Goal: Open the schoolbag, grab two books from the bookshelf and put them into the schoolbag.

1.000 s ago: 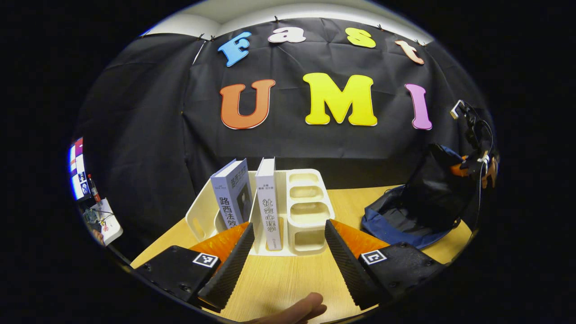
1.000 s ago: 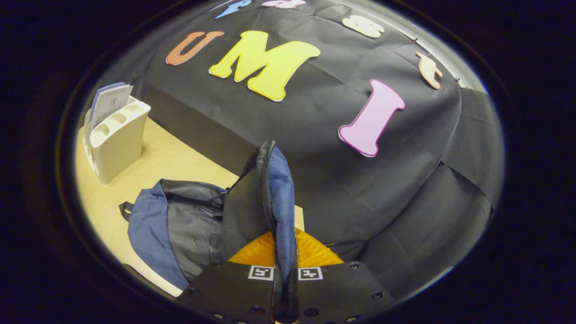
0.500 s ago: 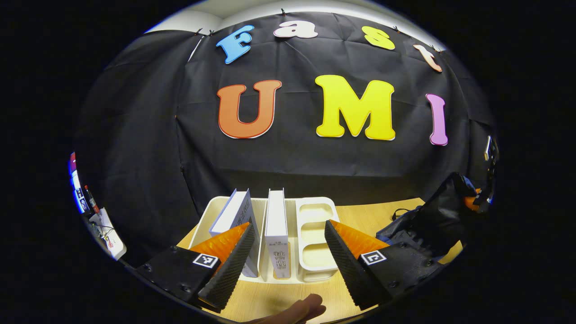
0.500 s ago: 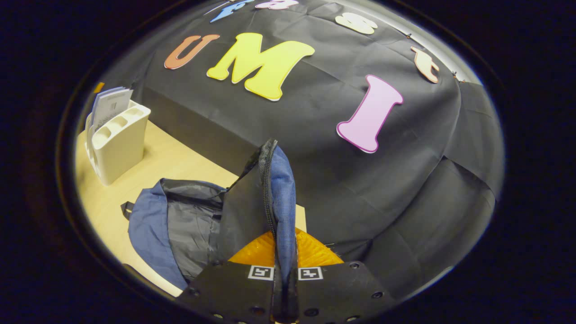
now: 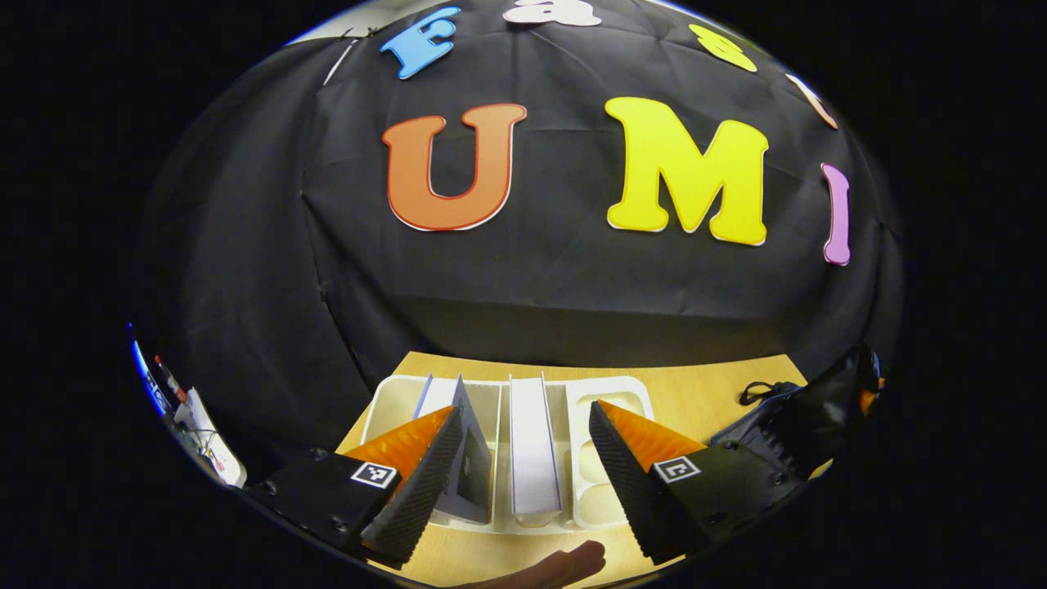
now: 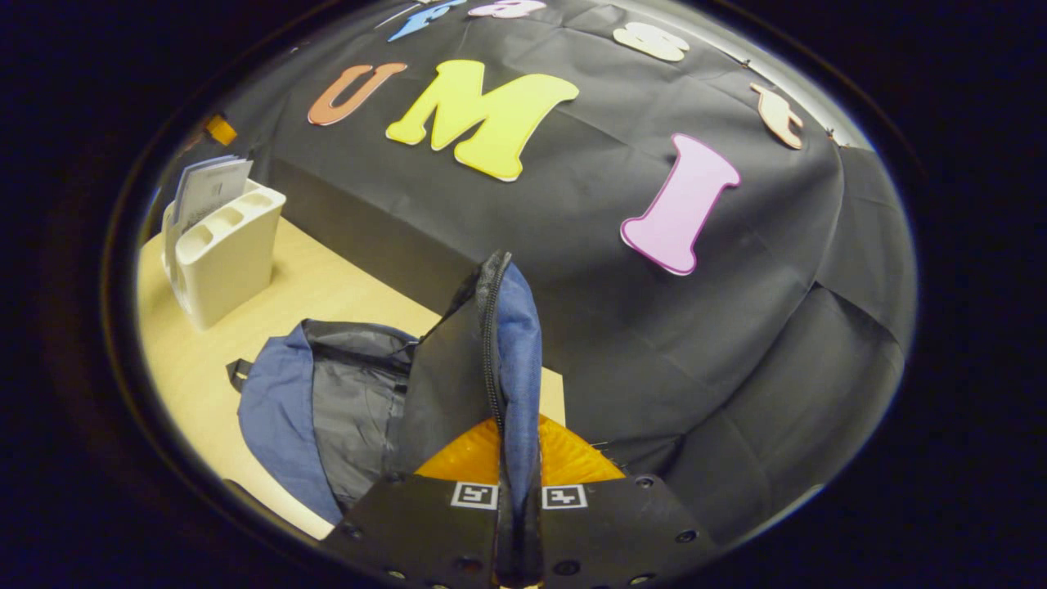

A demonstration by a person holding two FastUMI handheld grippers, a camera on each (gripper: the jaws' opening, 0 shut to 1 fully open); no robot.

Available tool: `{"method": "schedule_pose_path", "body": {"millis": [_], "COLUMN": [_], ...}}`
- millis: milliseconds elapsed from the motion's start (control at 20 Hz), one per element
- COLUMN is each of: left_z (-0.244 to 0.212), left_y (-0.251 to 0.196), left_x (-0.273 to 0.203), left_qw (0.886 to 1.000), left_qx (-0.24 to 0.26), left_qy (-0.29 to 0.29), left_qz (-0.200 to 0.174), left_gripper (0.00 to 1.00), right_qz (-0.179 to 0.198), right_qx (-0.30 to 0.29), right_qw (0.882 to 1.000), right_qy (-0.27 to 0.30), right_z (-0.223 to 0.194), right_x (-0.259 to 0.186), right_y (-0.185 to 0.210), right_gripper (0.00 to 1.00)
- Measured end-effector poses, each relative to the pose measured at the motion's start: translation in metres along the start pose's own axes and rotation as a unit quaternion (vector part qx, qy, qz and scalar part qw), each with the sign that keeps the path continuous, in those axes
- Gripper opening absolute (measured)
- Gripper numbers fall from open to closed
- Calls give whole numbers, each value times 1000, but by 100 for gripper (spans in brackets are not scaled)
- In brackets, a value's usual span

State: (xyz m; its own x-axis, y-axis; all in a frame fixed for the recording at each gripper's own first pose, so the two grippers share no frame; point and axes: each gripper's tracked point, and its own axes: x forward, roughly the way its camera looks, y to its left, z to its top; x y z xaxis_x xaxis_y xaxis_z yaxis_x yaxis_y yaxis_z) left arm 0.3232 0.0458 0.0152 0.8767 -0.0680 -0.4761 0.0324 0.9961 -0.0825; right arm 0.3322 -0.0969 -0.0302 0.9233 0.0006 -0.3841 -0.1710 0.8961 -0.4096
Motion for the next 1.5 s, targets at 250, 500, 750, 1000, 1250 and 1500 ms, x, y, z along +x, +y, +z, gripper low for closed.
{"method": "schedule_pose_path", "body": {"millis": [250, 500, 750, 1000, 1250, 1500], "left_z": [-19, -35, -50, -78, -88, -86], "left_y": [-5, -10, -15, -20, -19, -16], "left_x": [31, 53, 69, 75, 66, 47], "left_qw": [997, 990, 978, 964, 959, 962], "left_qx": [24, 56, 68, 53, 35, 28], "left_qy": [69, 132, 196, 260, 280, 270], "left_qz": [4, 11, 6, -9, -7, -8], "left_gripper": [96, 91, 82, 57, 47, 45], "right_qz": [5, 7, 8, 11, 15, 16], "right_qx": [1, -9, -9, -11, -9, -4], "right_qw": [1000, 1000, 1000, 1000, 1000, 1000], "right_qy": [2, -2, 3, 3, 3, 5], "right_z": [-4, -4, -6, -7, -11, -17], "right_x": [2, 2, 9, 12, 14, 15], "right_y": [1, 6, 9, 10, 12, 13], "right_gripper": [5, 5, 5, 5, 5, 5]}}
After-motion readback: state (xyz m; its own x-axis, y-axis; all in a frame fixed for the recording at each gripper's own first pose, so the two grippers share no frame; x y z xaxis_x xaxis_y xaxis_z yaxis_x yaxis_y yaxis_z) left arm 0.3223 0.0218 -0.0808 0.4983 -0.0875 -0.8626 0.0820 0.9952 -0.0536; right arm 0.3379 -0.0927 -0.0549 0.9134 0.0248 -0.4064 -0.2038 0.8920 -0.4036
